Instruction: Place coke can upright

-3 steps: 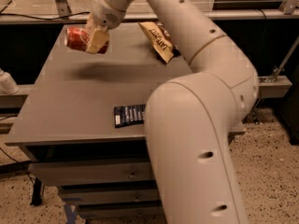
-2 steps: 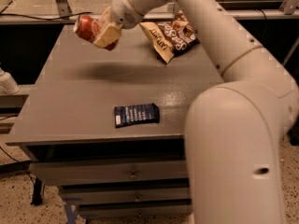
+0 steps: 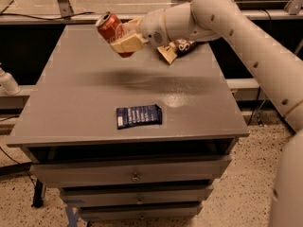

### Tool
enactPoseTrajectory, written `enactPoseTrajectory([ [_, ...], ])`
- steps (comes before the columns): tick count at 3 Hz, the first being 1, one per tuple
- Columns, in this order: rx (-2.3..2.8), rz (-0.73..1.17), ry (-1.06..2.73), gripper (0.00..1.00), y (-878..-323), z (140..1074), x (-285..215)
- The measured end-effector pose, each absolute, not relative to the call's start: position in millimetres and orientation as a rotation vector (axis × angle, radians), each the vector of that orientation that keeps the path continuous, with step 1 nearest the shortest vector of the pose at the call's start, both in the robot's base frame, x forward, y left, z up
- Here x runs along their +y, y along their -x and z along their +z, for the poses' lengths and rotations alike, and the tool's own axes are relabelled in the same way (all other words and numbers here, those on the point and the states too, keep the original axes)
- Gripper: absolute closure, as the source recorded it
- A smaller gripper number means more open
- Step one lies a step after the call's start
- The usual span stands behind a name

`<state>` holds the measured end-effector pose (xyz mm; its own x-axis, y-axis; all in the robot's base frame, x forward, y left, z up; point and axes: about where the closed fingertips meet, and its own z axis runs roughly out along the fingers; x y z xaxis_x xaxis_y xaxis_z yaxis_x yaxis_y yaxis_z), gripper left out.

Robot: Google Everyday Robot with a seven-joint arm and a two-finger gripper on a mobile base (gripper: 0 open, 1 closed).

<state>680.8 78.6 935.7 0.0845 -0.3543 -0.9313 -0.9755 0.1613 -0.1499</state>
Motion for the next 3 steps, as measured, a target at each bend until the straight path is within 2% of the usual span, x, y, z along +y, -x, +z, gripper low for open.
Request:
enactPoseTrajectory([
  [1,1.436,0.788,1.189,1.00,-680.5,927.3,37.4],
  [2,1.441,0.767,1.156,1.00,-682.1,930.0,22.5],
  [3,1.417,0.824,1.092,1.00,-685.6,919.5,18.6],
])
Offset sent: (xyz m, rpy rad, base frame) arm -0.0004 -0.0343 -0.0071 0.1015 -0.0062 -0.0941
